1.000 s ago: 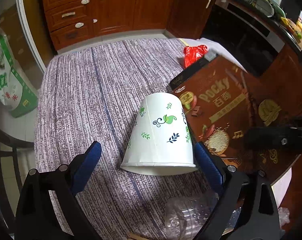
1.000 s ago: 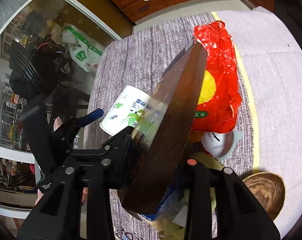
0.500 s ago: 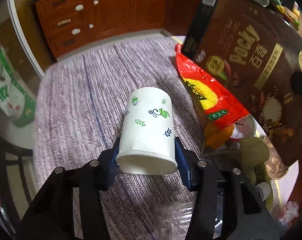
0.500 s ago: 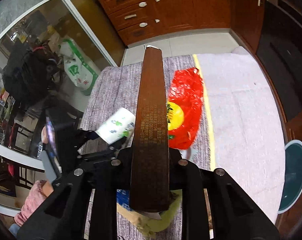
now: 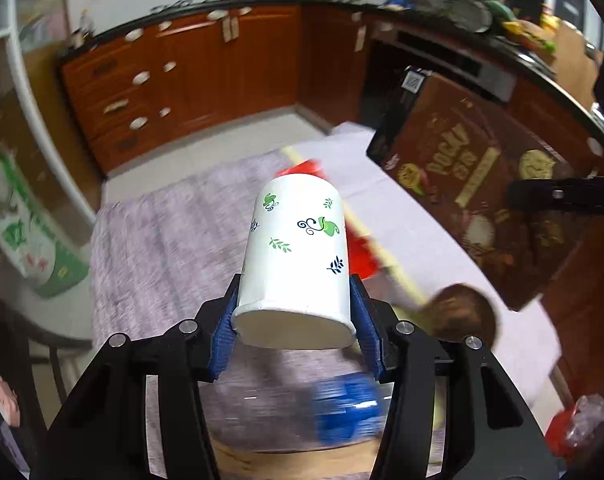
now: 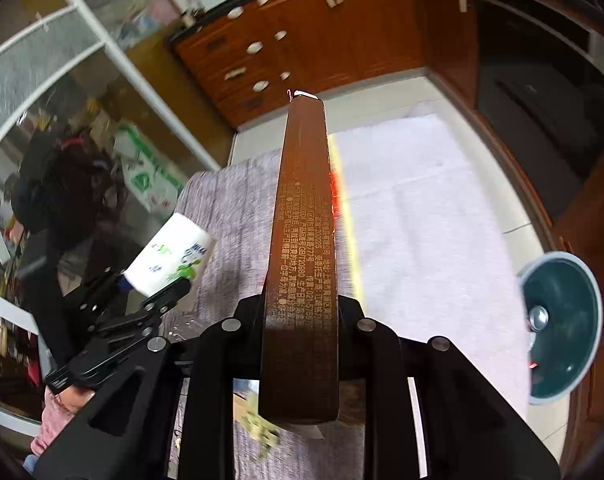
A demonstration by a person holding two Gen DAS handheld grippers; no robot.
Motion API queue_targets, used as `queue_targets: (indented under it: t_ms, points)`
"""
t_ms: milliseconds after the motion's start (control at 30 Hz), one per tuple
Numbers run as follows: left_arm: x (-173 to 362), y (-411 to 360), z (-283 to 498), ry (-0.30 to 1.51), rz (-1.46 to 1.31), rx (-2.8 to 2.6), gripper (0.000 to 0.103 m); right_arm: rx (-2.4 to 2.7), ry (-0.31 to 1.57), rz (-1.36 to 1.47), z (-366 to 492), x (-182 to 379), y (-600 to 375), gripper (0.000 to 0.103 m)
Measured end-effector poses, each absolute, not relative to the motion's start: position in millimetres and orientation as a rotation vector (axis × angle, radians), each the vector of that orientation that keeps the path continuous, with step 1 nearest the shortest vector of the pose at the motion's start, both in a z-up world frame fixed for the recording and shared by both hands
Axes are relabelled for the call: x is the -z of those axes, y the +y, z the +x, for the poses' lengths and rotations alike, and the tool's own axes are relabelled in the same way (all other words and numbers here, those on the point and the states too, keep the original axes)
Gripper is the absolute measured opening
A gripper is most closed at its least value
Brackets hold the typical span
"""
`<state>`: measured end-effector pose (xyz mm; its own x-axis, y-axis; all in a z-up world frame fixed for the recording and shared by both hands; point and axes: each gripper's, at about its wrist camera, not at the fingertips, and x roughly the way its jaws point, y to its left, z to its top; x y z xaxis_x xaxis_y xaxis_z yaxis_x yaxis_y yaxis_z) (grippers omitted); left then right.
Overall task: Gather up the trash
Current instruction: 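Carry the cup and box over the teal bin and open both grippers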
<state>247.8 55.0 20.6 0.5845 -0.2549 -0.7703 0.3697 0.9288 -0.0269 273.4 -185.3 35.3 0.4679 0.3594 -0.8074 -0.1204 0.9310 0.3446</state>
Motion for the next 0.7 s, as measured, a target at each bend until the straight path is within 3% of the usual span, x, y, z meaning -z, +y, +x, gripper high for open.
queue_targets:
  t_ms: [367, 700]
  points:
    - [-24.6, -94.8, 224.5, 0.878, 0.236, 0.582, 0.053, -0.085, 0.998, 0.349, 216.3, -34.8, -336.7, 0.02]
    - [16.8, -234.6, 218.5, 0.953, 0.37, 0.733, 0.053, 0.096, 1.101, 0.444, 182.8, 31.8, -466.3, 0.021]
